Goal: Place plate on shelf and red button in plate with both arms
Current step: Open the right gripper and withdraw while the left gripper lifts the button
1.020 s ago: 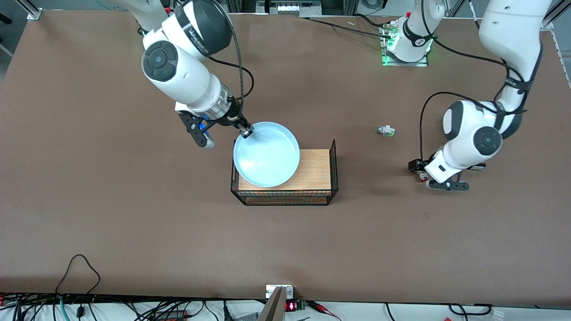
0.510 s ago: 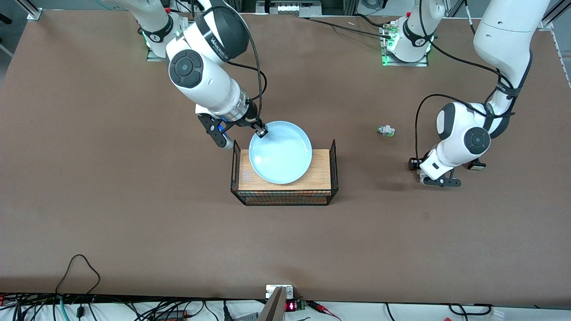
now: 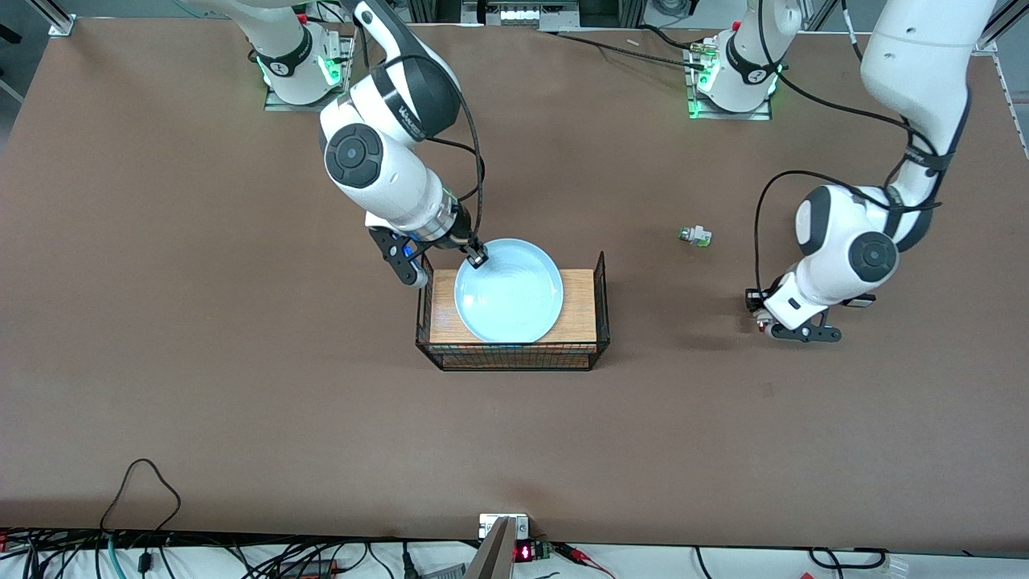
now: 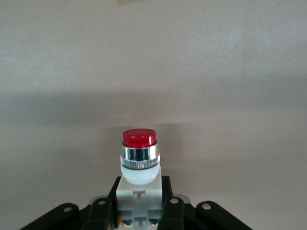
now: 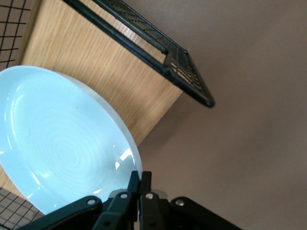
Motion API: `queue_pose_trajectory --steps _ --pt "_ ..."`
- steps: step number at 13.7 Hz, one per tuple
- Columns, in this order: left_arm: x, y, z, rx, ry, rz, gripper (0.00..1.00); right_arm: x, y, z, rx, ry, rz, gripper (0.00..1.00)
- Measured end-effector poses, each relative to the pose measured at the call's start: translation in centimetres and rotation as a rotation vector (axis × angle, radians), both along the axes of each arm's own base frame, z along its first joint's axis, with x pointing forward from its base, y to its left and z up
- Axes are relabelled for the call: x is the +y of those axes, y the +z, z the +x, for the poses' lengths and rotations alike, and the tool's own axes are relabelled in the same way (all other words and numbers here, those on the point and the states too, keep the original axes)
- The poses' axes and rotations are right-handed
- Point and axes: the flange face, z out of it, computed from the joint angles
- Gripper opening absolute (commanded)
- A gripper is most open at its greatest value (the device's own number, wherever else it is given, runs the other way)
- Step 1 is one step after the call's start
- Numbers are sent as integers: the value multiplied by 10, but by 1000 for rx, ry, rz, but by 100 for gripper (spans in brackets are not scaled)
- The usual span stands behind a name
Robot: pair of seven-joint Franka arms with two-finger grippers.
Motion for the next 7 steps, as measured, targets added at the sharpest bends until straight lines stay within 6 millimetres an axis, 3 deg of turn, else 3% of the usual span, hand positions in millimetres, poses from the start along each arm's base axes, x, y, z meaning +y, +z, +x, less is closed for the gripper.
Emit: queue_pose_trajectory --steps 1,4,7 --pt "0 23 9 45 -3 3 15 -1 -4 1 0 5 -3 99" --pt "-7 92 31 125 -18 6 15 -7 -4 5 -23 50 -1 100" --pt "-22 131 39 170 -43 2 16 -10 26 6 -63 74 20 100"
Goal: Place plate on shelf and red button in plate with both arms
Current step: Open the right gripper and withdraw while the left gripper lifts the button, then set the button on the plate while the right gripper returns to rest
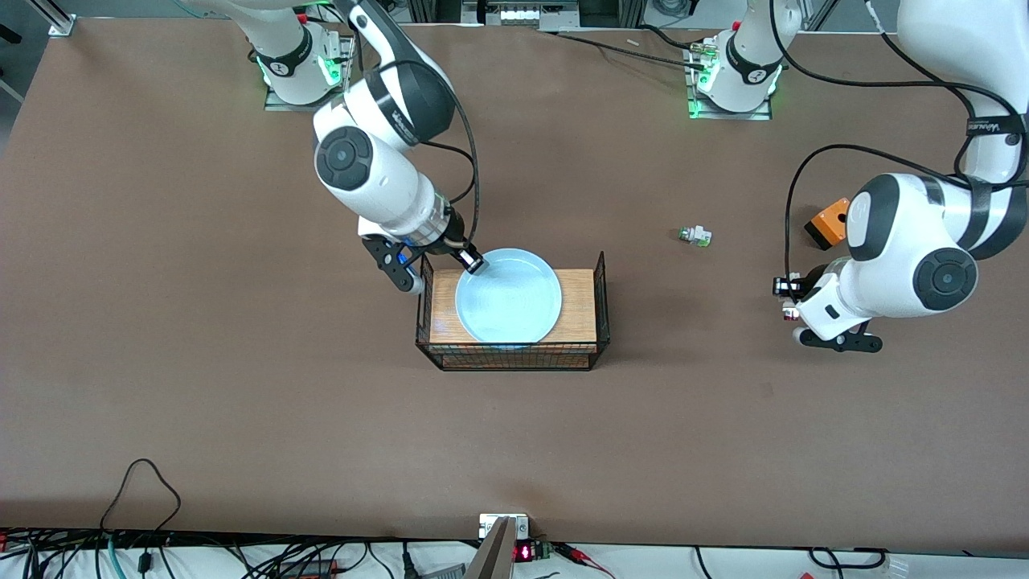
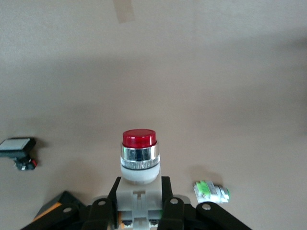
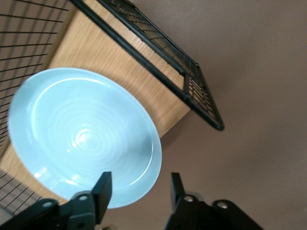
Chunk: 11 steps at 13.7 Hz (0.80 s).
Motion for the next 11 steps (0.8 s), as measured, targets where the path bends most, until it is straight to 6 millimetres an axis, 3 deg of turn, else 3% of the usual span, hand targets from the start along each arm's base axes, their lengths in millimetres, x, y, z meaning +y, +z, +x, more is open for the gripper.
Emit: queue_pose_trajectory --steps 3,6,8,11 --pt "-48 65 0 3 -60 -22 17 -21 62 -4 -60 48 -9 100" --pt "-131 125 -12 -50 -73 -88 17 -82 107 0 -108 235 -108 100" --pt "-178 133 -22 -50 -35 -183 17 -135 116 13 -109 357 -154 100" --pt "-237 130 -20 -100 53 -350 17 -227 115 40 -102 478 -195 100"
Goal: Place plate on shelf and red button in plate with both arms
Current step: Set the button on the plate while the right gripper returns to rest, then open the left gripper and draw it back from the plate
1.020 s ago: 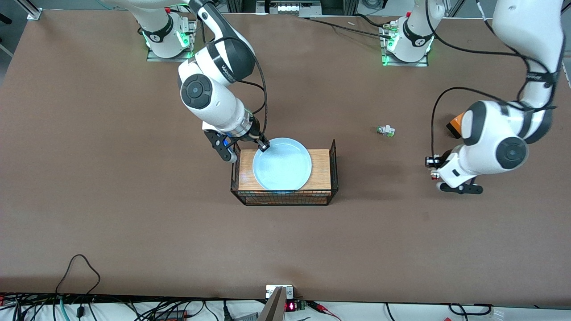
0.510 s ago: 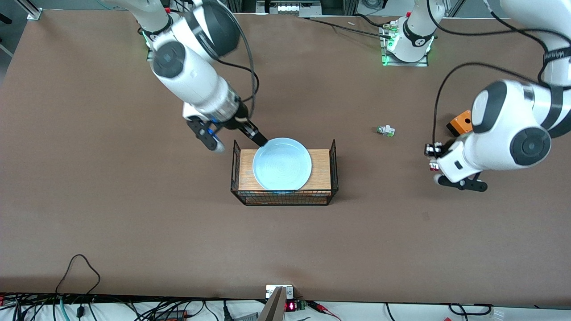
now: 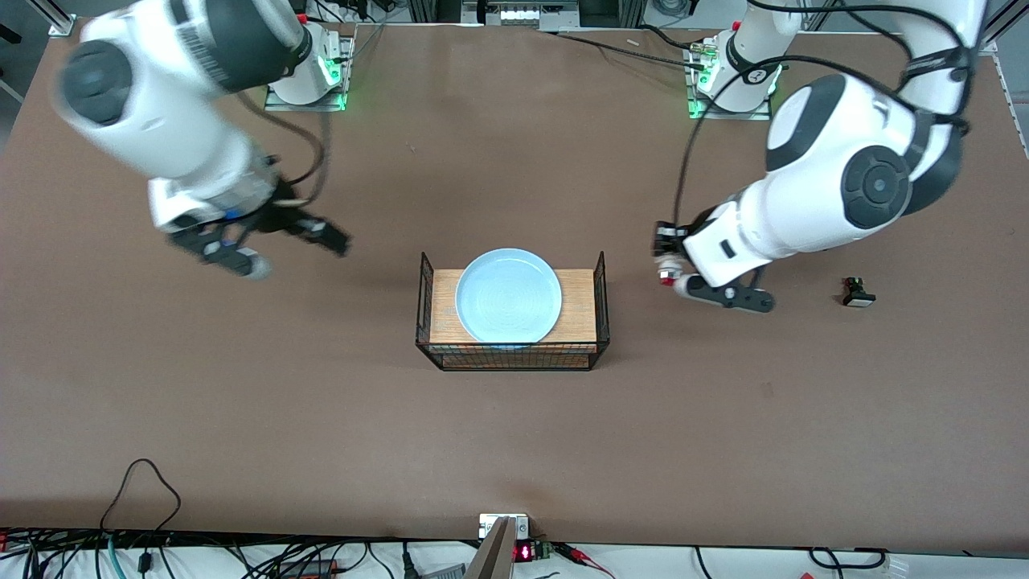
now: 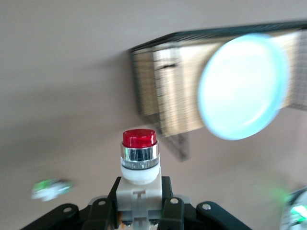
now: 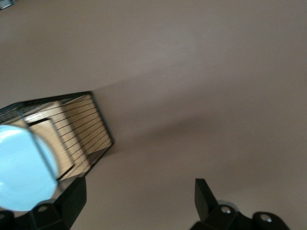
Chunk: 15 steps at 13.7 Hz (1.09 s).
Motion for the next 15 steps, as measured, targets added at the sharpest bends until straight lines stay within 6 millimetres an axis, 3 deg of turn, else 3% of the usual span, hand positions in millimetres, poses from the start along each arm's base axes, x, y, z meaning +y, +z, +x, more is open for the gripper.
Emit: queue_pose_trajectory --steps 4,6,8,9,10,11,13,15 --pt "-129 -30 -27 -62 134 -89 17 -102 -2 14 18 160 -20 100" --pt "-167 -57 -33 -106 166 -138 18 -149 1 15 21 241 -50 100" --pt "-173 -90 -22 -129 201 -162 21 -187 8 11 22 304 -70 100" --pt "-171 -103 -17 -133 216 -165 29 -198 12 6 38 306 -70 100" --pt "-171 -112 -15 -133 225 -166 78 -203 18 0 52 305 -73 100" --pt "-171 -119 -14 -129 228 -164 100 -204 24 -5 54 306 -78 100" --pt "-170 -118 -11 -134 235 -169 100 -202 27 -14 40 309 -81 100" --pt "-166 -101 -7 -139 237 -174 100 -202 20 -25 33 310 -79 100"
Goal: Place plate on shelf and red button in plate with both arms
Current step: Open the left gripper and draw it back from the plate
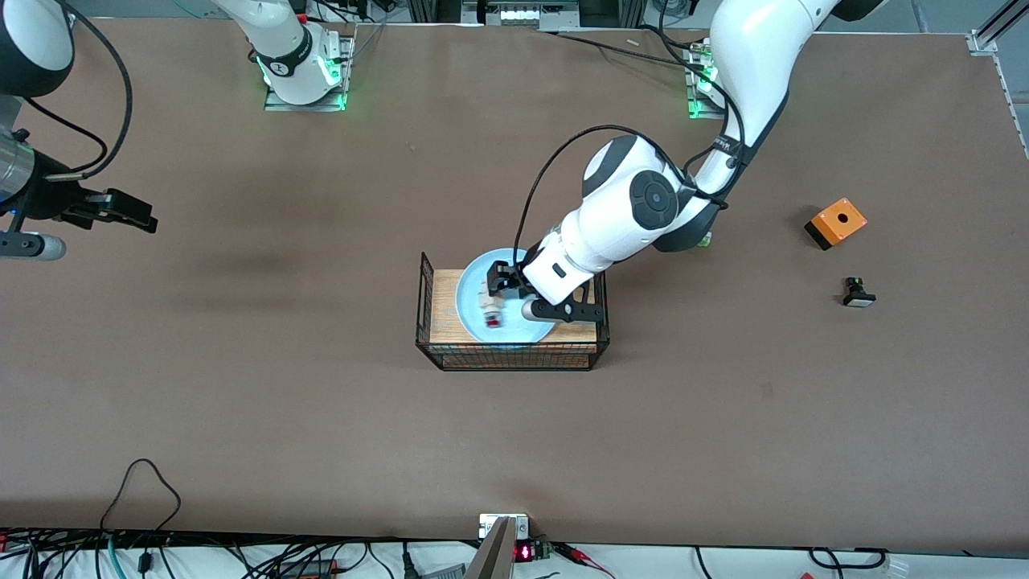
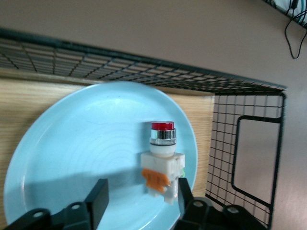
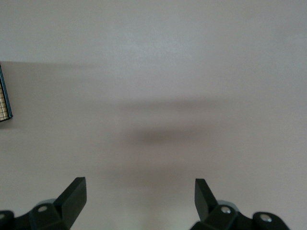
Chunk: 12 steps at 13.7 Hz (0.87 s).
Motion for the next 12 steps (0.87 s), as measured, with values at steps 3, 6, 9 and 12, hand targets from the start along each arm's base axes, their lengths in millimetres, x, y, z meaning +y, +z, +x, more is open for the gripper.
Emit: queue_pose_trajectory --steps 3,6,9,12 --pt "20 45 -8 95 -37 59 100 1 13 -9 -17 6 3 100" --pt "78 89 -11 167 -68 212 100 7 29 -15 -17 18 5 100" --pt "142 111 -13 196 -82 443 100 8 31 -14 -21 24 5 100" --pt "169 130 -28 195 -174 637 100 8 33 -14 -23 31 5 100"
